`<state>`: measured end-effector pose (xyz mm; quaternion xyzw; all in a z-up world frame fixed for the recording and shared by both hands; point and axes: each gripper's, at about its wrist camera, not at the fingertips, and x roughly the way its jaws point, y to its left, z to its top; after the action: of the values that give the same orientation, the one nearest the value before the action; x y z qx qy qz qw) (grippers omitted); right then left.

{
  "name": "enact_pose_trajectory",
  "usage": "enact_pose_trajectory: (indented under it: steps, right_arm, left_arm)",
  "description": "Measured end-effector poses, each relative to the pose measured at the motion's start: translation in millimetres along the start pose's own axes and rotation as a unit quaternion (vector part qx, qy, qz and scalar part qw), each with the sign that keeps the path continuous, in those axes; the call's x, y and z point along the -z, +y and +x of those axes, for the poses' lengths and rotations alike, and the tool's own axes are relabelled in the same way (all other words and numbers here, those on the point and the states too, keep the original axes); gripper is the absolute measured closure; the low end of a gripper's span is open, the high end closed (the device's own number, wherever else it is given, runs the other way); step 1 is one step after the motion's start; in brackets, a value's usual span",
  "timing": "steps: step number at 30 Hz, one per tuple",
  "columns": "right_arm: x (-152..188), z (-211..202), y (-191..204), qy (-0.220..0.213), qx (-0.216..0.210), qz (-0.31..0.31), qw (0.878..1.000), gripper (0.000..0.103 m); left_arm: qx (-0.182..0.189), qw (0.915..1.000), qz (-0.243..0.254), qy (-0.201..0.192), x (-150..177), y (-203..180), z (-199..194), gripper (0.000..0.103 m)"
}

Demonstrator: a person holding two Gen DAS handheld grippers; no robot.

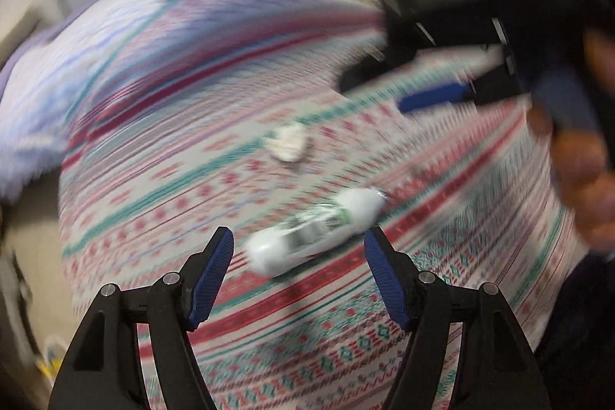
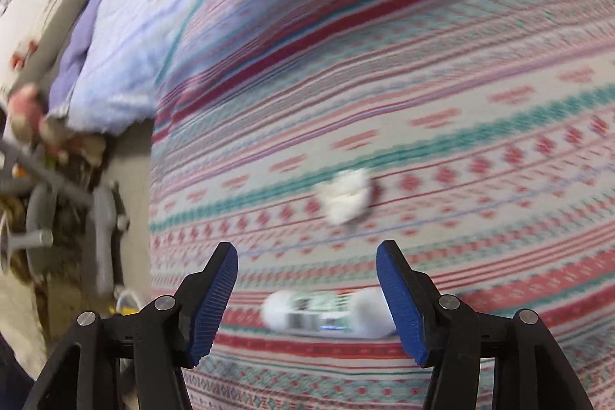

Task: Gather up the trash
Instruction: 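Grasp the white drink bottle with the left gripper while the right grasps the tissue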

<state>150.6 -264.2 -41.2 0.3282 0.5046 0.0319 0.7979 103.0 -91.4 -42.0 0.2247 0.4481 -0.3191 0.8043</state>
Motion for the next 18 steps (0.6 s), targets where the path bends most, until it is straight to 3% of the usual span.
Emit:
enact_pose_trajectory:
  steps: [3, 7, 9, 12, 18]
  right_arm:
    - [-4, 1, -15, 0.007, 0.007, 0.014, 1.000, 0.037]
    - [-12, -1, -25, 0.005, 0.012, 0.015, 1.000, 0.037]
    - [-15, -3, -32, 0.003, 0.015, 0.015, 1.000, 0.037]
    - [-19, -1, -41, 0.005, 0.018, 0.019, 1.000, 0.037]
    - [-30, 18, -45, -0.001, 0.023, 0.005, 1.000, 0.036]
  left_arm:
    - [-0.019, 0.9981, 0.050, 0.029, -3, -16, 25, 0.030]
    - [-0.053, 0.9949, 0.070, 0.049, -1, -18, 49, 0.031]
    - [-0.020, 0.9972, 0.035, 0.063, -2, -6, 56, 0.050]
    - [0.029, 0.9966, -0.043, 0.064, -5, 17, 53, 0.061]
    - [0.045, 0.9879, -0.139, 0.053, 5, 57, 32, 0.062]
